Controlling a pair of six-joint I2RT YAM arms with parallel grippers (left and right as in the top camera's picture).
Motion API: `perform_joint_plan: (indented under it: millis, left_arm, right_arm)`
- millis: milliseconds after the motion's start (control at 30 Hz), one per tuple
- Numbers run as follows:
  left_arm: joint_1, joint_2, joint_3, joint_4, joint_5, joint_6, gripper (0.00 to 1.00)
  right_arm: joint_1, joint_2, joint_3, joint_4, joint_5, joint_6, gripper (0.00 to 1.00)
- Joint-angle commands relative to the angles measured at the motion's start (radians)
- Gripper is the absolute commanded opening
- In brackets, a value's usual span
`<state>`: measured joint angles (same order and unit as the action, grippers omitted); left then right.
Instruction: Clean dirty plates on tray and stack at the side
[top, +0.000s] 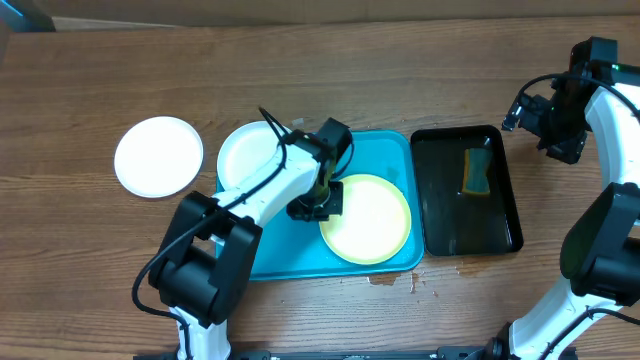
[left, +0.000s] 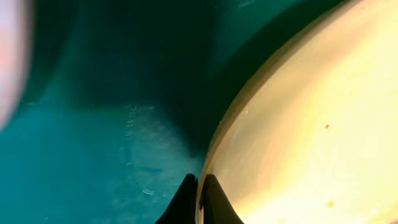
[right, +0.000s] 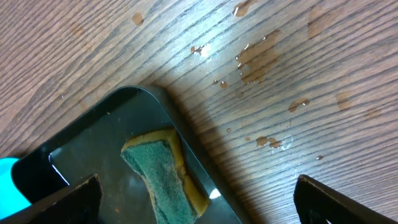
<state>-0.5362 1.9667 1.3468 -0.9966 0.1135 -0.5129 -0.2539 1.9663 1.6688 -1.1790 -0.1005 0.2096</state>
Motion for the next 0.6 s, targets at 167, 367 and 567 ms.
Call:
perform_joint_plan:
  millis: [167, 367, 567]
  left_arm:
    - [0.073, 0.014, 0.209, -0.127, -0.016, 0.078, 0.04]
    - [0.065, 0.014, 0.349, -0.164, -0.018, 0.098, 0.04]
    - [0.025, 0.014, 0.462, -0.161, -0.075, 0.060, 0.04]
  right_arm:
    - [0.001, -0.029, 0.013, 0.003, -0.005, 0.003, 1.00]
    - [0.001, -0.029, 0.013, 0.003, -0.005, 0.003, 1.00]
    - [0.001, -0.029, 0.013, 0.003, -0.005, 0.003, 1.00]
